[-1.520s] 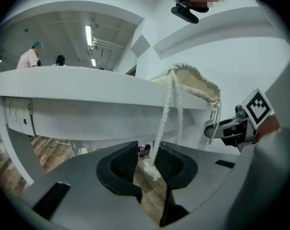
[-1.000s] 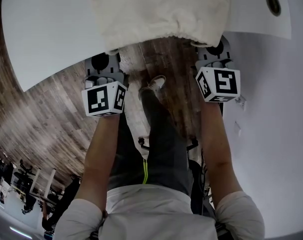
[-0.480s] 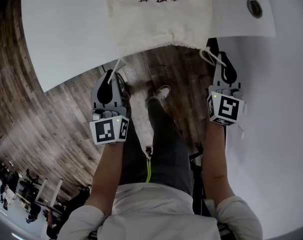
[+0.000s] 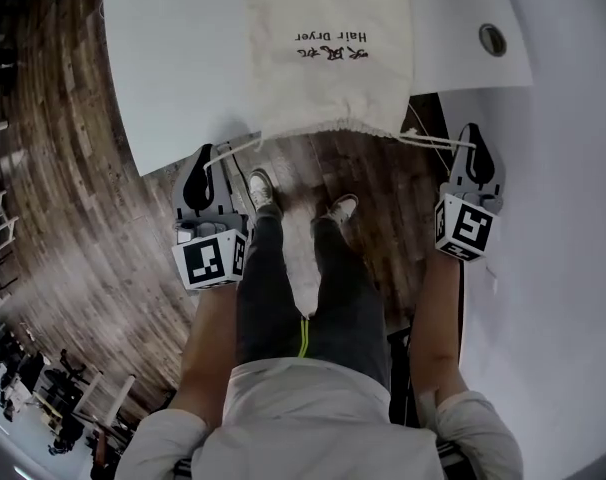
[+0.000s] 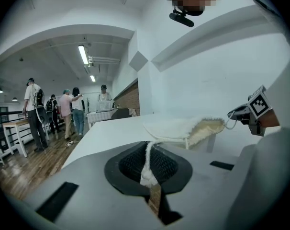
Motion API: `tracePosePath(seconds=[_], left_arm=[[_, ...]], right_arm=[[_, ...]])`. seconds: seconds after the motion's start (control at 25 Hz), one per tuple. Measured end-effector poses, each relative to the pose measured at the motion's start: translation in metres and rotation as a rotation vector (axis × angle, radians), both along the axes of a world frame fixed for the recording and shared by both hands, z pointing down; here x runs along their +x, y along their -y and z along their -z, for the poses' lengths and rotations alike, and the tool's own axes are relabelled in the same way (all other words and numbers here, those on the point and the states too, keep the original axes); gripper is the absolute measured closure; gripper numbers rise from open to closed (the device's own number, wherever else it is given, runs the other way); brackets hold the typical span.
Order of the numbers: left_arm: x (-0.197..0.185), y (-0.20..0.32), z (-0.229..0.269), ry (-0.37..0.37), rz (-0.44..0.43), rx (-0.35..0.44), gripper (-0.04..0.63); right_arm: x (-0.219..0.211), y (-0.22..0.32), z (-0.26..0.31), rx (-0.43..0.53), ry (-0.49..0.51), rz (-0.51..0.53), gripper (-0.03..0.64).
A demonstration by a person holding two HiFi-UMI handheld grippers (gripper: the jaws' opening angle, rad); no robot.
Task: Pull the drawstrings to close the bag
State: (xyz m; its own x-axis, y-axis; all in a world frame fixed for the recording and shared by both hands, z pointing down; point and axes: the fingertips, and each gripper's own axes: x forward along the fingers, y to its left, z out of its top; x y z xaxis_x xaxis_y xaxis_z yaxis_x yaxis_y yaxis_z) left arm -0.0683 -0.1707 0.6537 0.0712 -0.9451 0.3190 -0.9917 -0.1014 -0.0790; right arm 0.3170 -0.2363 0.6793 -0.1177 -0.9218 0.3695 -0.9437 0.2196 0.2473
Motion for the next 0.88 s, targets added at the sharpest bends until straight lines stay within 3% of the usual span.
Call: tracePosePath(seconds=[0.24, 0.44, 0.88], left_arm=[[-0.013, -0.018, 0.025, 0.027, -0.023, 0.025, 0.578], [-0.030, -0.014, 0.078, 0.021, -0.037, 0.035, 0.578], [-0.046, -0.007, 0.189, 0.009, -0.125, 0.159, 0.577]], right_arm=[[0.009, -0.030, 0.048, 0.037, -0.036, -0.028, 0.578], [0.002, -0.047, 0.112, 0.049, -0.088, -0.048, 0.578], [-0.001, -0.069, 0.224, 0.136, -0.064, -0.136, 0.578]])
